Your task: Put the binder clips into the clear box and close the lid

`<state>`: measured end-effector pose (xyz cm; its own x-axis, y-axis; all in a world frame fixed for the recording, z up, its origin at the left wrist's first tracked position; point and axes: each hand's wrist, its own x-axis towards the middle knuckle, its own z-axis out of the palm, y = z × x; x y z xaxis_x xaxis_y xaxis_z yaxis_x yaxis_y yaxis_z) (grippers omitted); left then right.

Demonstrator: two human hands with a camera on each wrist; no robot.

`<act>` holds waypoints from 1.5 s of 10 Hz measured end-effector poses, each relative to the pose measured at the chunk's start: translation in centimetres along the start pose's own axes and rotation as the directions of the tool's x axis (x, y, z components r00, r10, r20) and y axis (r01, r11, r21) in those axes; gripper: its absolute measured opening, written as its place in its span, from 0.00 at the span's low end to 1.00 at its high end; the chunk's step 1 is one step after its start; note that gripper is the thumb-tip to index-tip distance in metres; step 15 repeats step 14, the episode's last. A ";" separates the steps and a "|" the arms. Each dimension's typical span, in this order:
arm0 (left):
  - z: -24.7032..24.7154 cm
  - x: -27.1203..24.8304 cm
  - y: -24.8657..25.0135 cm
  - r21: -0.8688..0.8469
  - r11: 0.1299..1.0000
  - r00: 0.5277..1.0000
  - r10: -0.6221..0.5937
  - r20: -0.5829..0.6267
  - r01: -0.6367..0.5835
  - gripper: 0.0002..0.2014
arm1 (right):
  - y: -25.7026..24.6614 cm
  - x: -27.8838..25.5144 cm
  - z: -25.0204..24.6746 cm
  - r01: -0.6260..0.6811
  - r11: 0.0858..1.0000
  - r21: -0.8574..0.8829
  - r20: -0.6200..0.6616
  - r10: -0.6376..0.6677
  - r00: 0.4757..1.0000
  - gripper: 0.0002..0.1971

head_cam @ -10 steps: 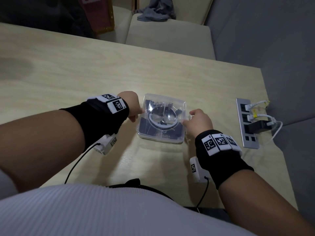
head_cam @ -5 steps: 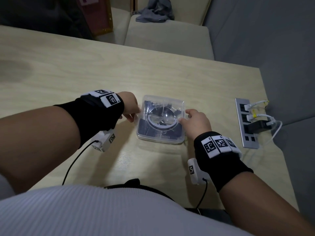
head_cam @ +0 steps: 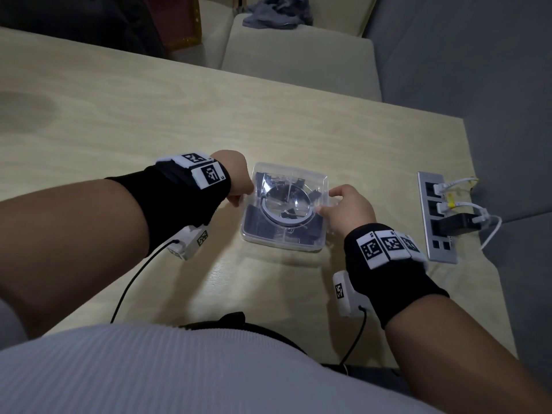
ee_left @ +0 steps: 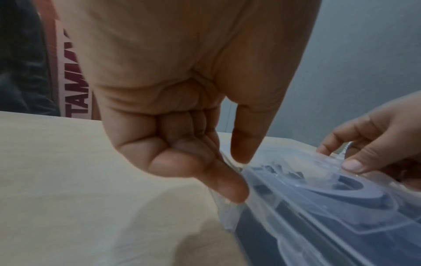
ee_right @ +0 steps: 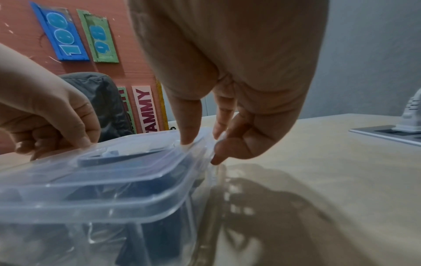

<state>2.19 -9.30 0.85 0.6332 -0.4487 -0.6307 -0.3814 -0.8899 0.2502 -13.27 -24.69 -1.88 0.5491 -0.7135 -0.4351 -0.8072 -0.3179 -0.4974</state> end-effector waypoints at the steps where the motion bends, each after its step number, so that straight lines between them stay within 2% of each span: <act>1: 0.2 0.1 -0.2 0.008 1.000 1.000 0.008 -0.007 -0.008 0.18 | -0.1 0.1 0.0 -0.029 1.000 -0.002 0.010 0.029 1.000 0.25; 3: 0.5 0.5 -0.2 0.042 0.999 1.000 0.006 -0.001 -0.006 0.14 | -0.3 0.2 -0.3 -0.039 0.998 -0.059 0.029 0.041 0.999 0.24; 5: 0.7 1.2 0.2 0.173 0.984 0.999 -0.033 -0.024 0.037 0.08 | -0.5 0.4 -0.1 -0.054 0.996 -0.075 0.027 0.056 0.998 0.22; 7: 1.0 1.4 1.0 0.310 0.951 1.000 -0.009 -0.011 0.012 0.08 | -0.7 0.5 -0.1 -0.036 0.989 -0.142 0.019 0.039 0.999 0.21; 9: 1.2 1.6 0.9 0.367 0.930 1.000 0.015 -0.016 -0.008 0.08 | -1.2 0.4 0.0 -0.036 0.971 -0.237 -0.002 0.037 0.999 0.20; 10: 1.2 1.4 1.1 0.394 0.919 0.999 0.036 -0.025 -0.024 0.08 | -1.4 0.6 0.3 -0.013 0.953 -0.302 -0.030 0.005 1.000 0.12; 11: 1.1 1.1 1.1 0.406 0.913 0.999 0.038 -0.022 -0.026 0.06 | -1.3 0.9 0.7 0.001 0.933 -0.360 -0.037 -0.015 0.999 0.07; 12: 0.8 0.7 1.1 0.383 0.924 0.999 0.038 -0.027 -0.025 0.07 | -1.4 0.7 0.4 0.000 0.937 -0.348 -0.036 -0.013 0.999 0.07; 13: 1.2 1.0 0.7 0.374 0.927 0.999 0.038 -0.019 -0.028 0.12 | -1.1 0.6 0.1 0.001 0.946 -0.324 0.004 0.000 1.000 0.10; 14: 0.9 1.0 -0.4 0.166 0.986 0.997 0.020 -0.072 -0.007 0.23 | -1.2 0.0 -1.1 0.033 0.939 -0.343 0.076 -0.007 0.997 0.22; 15: 0.9 1.0 -0.4 0.166 0.986 0.997 0.020 -0.072 -0.007 0.23 | -1.2 0.0 -1.1 0.033 0.939 -0.343 0.076 -0.007 0.997 0.22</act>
